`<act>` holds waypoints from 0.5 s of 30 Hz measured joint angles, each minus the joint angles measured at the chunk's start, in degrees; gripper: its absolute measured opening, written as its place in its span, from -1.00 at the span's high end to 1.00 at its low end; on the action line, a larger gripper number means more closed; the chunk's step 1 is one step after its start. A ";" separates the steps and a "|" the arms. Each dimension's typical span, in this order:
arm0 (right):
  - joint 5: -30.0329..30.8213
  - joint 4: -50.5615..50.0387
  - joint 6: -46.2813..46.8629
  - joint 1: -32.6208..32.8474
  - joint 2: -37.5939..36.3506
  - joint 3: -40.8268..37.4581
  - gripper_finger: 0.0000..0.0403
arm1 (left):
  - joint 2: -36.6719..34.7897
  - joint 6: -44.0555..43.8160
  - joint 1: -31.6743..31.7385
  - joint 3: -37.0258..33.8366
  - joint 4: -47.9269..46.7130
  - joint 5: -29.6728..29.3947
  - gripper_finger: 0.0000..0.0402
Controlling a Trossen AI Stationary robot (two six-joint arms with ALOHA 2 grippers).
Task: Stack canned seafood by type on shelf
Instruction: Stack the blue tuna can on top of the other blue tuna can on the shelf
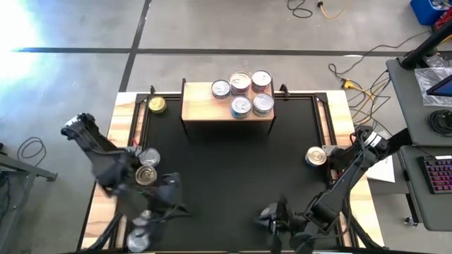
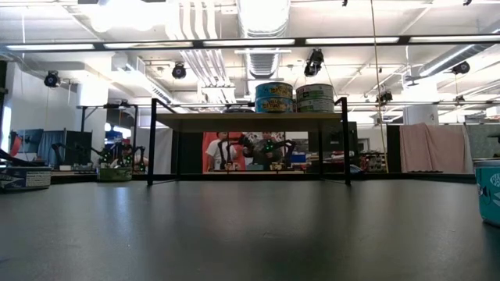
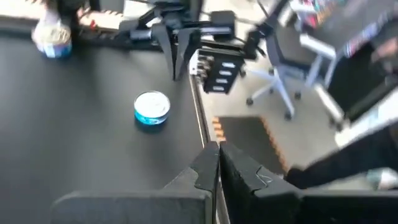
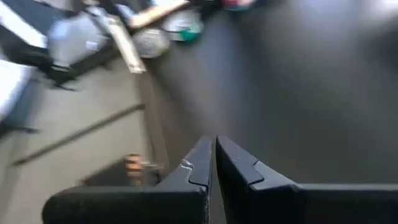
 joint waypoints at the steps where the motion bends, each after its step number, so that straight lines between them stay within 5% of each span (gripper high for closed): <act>1: 0.96 -2.39 0.31 -0.02 0.12 -0.08 0.94 | -0.34 -2.10 0.95 -3.89 4.13 0.01 1.00; 7: -4.29 -11.26 -1.09 1.13 0.61 -2.34 0.75 | 1.60 -16.41 5.53 -19.05 24.17 2.92 1.00; 15: -3.97 -20.84 -1.17 3.00 0.62 -2.62 -0.06 | 11.36 -29.75 5.82 -19.13 24.88 4.21 0.94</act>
